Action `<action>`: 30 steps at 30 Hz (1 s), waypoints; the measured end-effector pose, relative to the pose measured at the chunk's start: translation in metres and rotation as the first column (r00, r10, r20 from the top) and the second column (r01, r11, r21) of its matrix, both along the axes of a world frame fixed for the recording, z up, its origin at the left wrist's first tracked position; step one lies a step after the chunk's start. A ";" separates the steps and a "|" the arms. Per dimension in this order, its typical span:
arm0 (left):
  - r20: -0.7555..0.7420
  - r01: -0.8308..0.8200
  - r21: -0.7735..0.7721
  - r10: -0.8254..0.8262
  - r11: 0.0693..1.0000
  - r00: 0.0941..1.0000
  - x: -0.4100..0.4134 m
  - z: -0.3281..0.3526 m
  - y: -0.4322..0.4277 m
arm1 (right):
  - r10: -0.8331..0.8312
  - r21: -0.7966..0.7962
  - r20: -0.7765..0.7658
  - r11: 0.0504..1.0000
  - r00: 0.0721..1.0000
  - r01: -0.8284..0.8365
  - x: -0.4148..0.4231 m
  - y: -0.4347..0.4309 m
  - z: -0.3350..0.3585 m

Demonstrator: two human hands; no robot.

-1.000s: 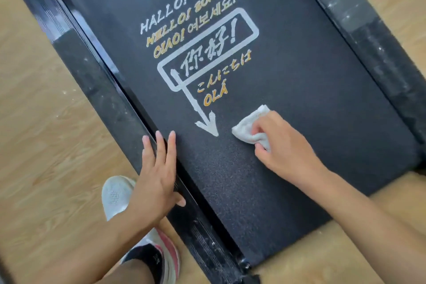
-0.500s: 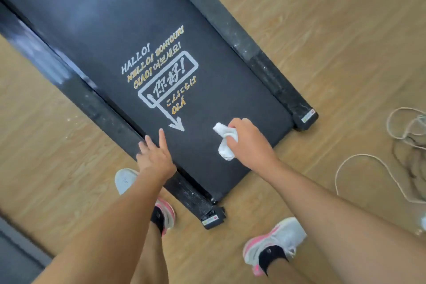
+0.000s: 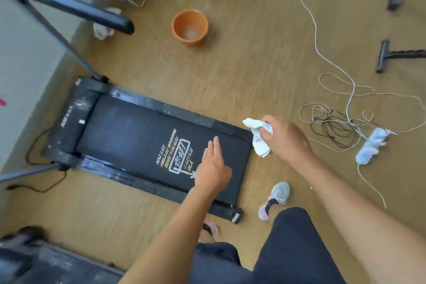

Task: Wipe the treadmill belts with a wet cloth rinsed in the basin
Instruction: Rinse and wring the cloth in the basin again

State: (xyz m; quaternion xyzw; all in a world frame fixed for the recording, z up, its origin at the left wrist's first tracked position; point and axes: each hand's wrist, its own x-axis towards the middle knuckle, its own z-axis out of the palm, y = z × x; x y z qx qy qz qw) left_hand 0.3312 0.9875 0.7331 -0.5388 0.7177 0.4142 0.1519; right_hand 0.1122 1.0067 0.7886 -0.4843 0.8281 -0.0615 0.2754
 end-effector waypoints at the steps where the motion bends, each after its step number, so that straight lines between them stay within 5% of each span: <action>1: 0.011 0.028 -0.003 -0.028 1.000 1.000 -0.010 0.009 -0.011 | -0.037 -0.027 0.006 0.999 0.999 0.037 -0.011 -0.001 0.010; 6: 0.062 0.126 -0.044 -0.123 0.991 0.990 -0.082 0.040 -0.064 | -0.117 -0.097 0.065 0.988 0.991 0.123 -0.083 -0.021 0.036; 15: 0.050 0.015 -0.143 -0.008 0.990 0.999 -0.201 0.067 -0.145 | 0.089 -0.061 0.052 0.994 0.995 -0.086 -0.214 -0.137 0.057; 21: 0.058 -0.083 -0.203 0.097 0.976 0.994 -0.231 0.060 -0.223 | 0.290 -0.080 0.007 0.954 0.957 -0.289 -0.235 -0.270 0.075; 30: -0.026 -0.383 -0.044 0.382 0.923 0.924 -0.243 -0.014 -0.432 | 0.458 -0.004 -0.055 0.888 0.887 -0.459 -0.225 -0.542 0.042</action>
